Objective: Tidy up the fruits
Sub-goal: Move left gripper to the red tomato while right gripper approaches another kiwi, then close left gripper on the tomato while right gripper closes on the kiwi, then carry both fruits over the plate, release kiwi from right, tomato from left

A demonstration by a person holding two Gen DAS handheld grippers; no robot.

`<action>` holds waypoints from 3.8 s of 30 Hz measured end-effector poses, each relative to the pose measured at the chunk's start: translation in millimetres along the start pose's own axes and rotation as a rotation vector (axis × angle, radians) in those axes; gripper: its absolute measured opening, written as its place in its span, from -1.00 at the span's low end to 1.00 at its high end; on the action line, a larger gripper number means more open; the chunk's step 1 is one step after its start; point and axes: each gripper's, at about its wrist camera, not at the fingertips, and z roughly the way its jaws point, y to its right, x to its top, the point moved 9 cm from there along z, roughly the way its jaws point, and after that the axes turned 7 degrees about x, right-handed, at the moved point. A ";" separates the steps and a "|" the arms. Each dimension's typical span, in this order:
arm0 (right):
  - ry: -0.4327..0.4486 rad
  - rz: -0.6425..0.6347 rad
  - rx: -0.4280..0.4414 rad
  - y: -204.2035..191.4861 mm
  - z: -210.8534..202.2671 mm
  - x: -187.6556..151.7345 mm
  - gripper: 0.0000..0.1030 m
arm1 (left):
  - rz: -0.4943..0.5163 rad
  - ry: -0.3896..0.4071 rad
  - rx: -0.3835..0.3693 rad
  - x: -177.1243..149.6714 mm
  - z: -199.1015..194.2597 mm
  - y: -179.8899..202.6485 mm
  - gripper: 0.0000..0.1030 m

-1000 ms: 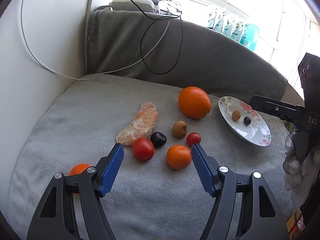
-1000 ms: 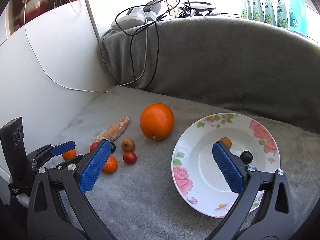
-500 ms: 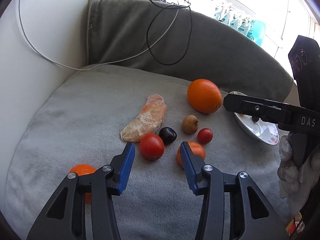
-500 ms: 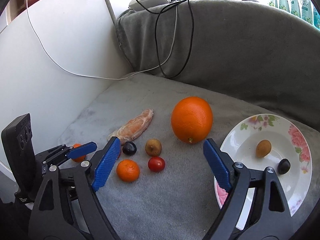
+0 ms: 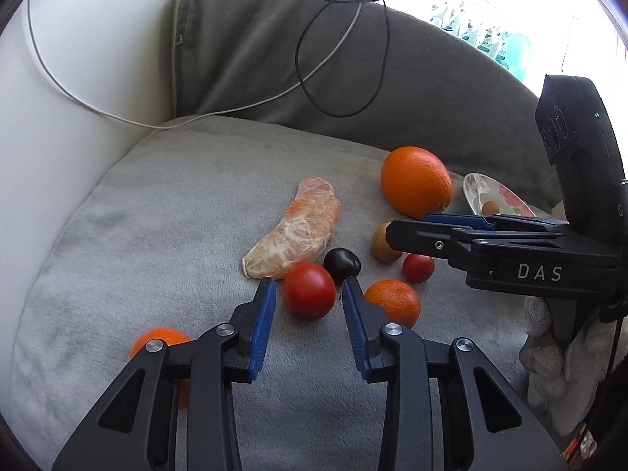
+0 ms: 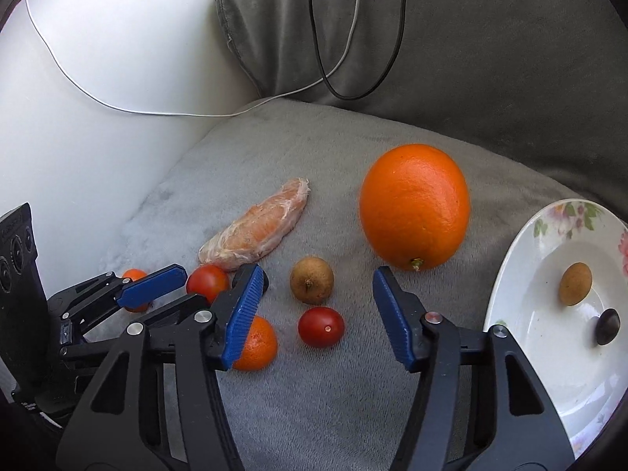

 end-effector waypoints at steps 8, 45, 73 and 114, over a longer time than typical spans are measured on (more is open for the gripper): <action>-0.031 -0.007 -0.015 2.1 17.1 0.4 0.05 | 0.023 -0.018 0.024 1.8 8.6 2.1 -0.35; 0.028 -0.013 0.000 1.1 -5.6 5.6 -0.46 | 0.062 0.008 0.023 6.9 -4.9 11.0 -0.45; 0.222 0.133 -0.132 90.8 -127.7 -8.7 -0.46 | 0.131 0.064 -0.165 30.3 -25.1 119.8 -0.45; 0.242 0.229 -0.186 147.0 -147.4 -23.7 0.32 | 0.258 -0.002 -0.266 18.4 8.9 210.8 -0.44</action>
